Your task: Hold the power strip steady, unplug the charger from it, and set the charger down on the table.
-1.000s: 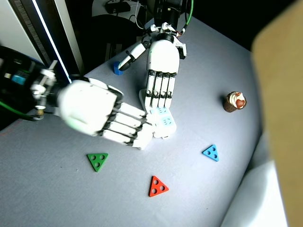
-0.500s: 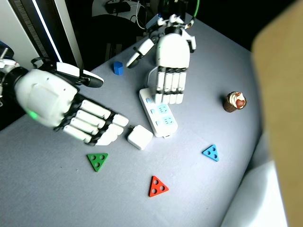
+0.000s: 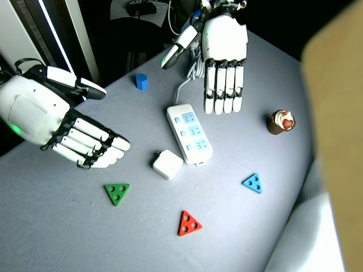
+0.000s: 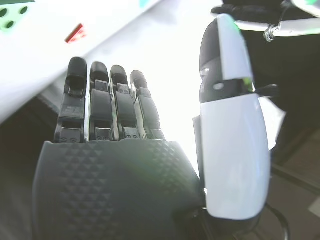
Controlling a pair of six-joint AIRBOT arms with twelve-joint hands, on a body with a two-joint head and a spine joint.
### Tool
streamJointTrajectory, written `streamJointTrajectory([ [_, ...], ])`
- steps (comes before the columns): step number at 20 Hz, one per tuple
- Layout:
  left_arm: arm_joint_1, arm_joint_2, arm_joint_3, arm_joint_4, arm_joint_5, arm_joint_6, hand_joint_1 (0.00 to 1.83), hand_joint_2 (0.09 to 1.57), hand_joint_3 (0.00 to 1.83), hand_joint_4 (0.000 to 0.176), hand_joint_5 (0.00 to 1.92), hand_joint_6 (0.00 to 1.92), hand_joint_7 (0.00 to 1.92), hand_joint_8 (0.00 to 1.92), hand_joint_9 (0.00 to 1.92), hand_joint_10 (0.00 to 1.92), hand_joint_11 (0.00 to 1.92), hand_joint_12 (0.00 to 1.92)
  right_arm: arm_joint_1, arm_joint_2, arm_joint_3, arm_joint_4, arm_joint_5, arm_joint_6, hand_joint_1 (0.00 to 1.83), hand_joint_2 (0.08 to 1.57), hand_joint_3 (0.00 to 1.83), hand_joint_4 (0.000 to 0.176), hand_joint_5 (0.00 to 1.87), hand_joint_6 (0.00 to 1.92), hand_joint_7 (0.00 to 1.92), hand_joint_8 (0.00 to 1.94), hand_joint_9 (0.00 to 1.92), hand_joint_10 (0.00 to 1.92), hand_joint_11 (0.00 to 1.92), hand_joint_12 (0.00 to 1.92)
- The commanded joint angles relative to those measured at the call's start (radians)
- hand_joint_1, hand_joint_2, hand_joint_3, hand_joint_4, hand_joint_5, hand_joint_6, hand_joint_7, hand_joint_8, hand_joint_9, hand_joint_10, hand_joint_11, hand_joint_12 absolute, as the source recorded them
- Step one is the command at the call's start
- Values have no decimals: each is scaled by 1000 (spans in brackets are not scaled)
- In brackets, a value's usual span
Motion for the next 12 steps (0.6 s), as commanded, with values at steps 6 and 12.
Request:
streamJointTrajectory([
  [6,-42,31,-36,-8,-92,0,0,941,2,0,153,13,123,12,96,12,48,53,15,9,-8,-53,123,19,1069,978,0,0,163,2,152,4,127,4,0,502],
  [12,-119,46,-32,6,-26,7,0,979,10,0,112,5,92,8,75,11,43,19,11,53,13,-139,70,166,933,1021,3,0,118,5,101,2,117,4,0,453],
])
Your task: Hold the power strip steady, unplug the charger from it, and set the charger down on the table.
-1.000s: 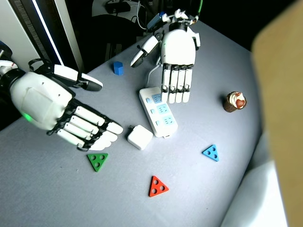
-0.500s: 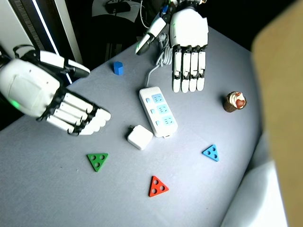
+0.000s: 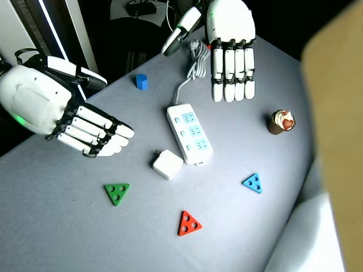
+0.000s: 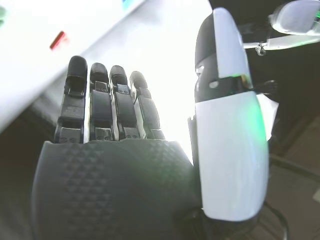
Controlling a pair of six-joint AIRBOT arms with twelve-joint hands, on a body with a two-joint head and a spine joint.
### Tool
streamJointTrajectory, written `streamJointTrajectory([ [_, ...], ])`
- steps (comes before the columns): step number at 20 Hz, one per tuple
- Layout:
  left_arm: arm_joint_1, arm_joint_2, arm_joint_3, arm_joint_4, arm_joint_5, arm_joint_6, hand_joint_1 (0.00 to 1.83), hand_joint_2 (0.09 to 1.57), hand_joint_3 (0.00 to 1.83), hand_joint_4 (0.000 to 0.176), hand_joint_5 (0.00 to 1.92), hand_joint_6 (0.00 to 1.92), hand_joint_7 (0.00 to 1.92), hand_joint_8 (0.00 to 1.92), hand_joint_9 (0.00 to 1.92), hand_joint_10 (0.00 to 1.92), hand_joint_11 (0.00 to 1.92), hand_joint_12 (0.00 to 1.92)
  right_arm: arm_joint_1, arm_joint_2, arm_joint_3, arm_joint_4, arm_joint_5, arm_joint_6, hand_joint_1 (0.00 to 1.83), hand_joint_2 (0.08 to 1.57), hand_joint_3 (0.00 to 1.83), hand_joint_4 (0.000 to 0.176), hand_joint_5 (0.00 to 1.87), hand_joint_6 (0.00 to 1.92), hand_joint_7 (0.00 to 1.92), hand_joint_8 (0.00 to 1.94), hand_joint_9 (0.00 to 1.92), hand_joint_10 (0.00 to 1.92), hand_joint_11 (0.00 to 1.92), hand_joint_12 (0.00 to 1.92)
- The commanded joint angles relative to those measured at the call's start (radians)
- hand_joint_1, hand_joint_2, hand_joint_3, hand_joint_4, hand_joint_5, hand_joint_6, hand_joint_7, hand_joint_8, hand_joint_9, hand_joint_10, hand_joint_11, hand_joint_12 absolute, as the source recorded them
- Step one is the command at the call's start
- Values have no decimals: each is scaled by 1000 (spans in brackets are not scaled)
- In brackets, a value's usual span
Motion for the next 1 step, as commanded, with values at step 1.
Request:
streamJointTrajectory([
  [1,-21,6,2,2,-85,1,0,985,11,0,121,8,107,13,89,16,50,22,0,-1,0,-43,106,5,954,1012,0,0,126,7,113,6,125,6,0,448],
])
